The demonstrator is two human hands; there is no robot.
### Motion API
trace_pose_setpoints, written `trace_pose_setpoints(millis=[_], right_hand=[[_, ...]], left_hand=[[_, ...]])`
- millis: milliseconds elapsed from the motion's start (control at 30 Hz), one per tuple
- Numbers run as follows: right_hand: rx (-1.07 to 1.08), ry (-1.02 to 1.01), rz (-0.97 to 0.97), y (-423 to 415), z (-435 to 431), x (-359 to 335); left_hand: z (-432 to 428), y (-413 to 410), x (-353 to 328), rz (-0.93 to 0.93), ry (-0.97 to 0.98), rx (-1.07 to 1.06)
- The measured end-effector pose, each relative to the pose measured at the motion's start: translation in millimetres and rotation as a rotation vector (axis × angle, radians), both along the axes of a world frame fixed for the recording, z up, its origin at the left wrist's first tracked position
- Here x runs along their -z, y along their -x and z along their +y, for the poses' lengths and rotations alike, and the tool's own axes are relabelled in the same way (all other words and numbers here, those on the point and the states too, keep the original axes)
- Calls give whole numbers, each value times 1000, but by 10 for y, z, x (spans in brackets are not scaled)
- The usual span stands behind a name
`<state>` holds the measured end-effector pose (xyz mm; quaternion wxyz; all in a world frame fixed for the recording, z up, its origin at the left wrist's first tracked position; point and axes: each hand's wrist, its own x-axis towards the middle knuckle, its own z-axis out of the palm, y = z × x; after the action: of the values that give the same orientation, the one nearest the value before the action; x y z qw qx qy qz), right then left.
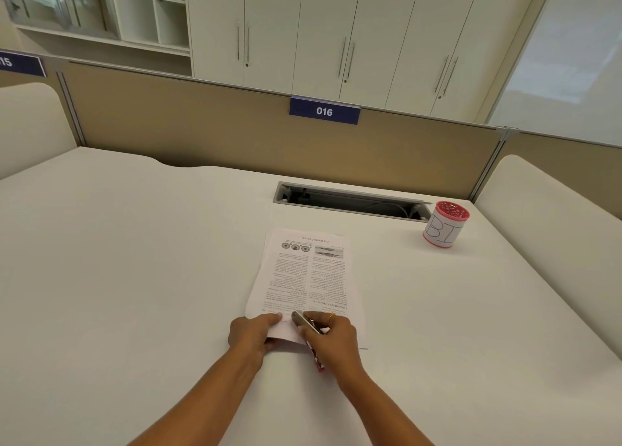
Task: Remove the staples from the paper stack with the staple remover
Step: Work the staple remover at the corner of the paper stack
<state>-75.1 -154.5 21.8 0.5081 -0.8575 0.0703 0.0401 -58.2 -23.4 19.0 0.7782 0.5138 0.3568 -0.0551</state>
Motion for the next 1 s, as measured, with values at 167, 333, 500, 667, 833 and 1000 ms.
trace_pose_setpoints(millis=[167, 333, 500, 667, 833, 1000], right_hand=[[20, -65, 60, -4, -47, -38], [-31, 35, 33, 31, 20, -40], [-47, 159, -11, 41, 96, -38], [-72, 277, -115, 62, 137, 37], [-110, 358, -254, 94, 144, 85], [-174, 438, -389, 104, 122, 102]], left_hand=[[-11, 2, 23, -2, -32, -24], [-32, 16, 24, -4, -54, -32], [-25, 23, 26, -8, -63, -33], [-21, 35, 5, -24, -40, -9], [-6, 54, -31, -40, -19, 21], [-7, 59, -47, -39, -14, 31]])
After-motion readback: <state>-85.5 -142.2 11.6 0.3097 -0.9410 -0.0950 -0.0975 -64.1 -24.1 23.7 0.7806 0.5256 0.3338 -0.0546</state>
